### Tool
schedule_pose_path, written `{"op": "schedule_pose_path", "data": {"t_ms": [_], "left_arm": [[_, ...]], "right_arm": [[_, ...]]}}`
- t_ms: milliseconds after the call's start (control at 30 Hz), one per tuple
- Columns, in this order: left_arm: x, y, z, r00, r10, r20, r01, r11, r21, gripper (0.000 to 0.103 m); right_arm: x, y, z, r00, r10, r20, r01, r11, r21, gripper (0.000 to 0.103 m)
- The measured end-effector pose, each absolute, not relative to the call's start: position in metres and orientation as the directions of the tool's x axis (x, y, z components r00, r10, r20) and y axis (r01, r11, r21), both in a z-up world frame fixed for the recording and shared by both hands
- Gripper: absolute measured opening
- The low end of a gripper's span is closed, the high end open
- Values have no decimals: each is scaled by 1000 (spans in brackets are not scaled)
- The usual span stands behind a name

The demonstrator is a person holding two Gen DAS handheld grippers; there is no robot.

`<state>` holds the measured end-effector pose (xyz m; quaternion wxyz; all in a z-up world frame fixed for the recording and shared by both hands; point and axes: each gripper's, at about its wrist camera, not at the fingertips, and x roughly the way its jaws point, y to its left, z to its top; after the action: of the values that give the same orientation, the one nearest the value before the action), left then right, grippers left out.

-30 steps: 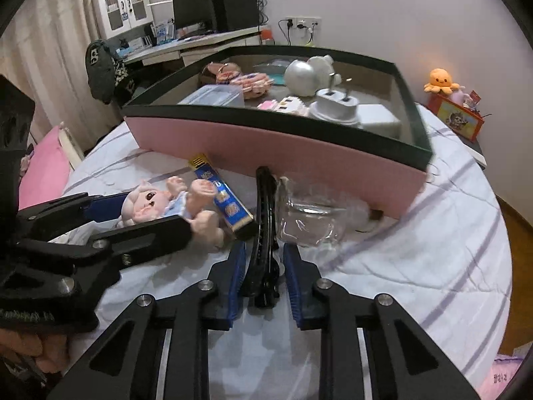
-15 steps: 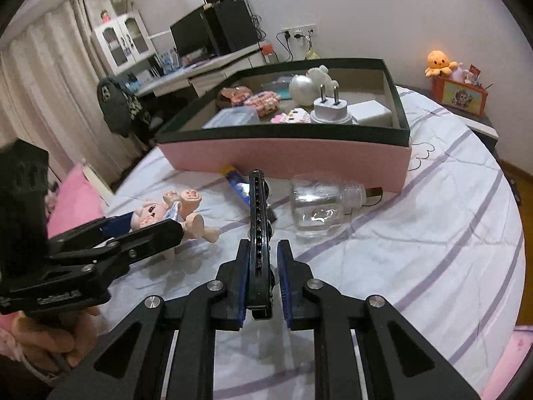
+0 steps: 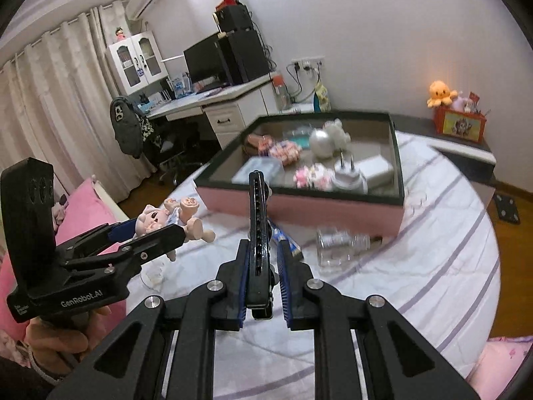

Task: Organize rigid objects
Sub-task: 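Lift the doll and black stick over the box rim and open both tools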

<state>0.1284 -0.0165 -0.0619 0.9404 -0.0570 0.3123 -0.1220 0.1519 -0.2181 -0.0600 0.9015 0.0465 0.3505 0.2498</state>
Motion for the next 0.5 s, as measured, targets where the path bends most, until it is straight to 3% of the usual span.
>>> {"op": "schedule_pose_path", "data": {"t_ms": [500], "left_arm": [[218, -17, 13, 845, -198, -496, 181, 980, -82, 67]], "right_arm": [[240, -217, 7, 706, 381, -597, -350, 920, 173, 16]]}}
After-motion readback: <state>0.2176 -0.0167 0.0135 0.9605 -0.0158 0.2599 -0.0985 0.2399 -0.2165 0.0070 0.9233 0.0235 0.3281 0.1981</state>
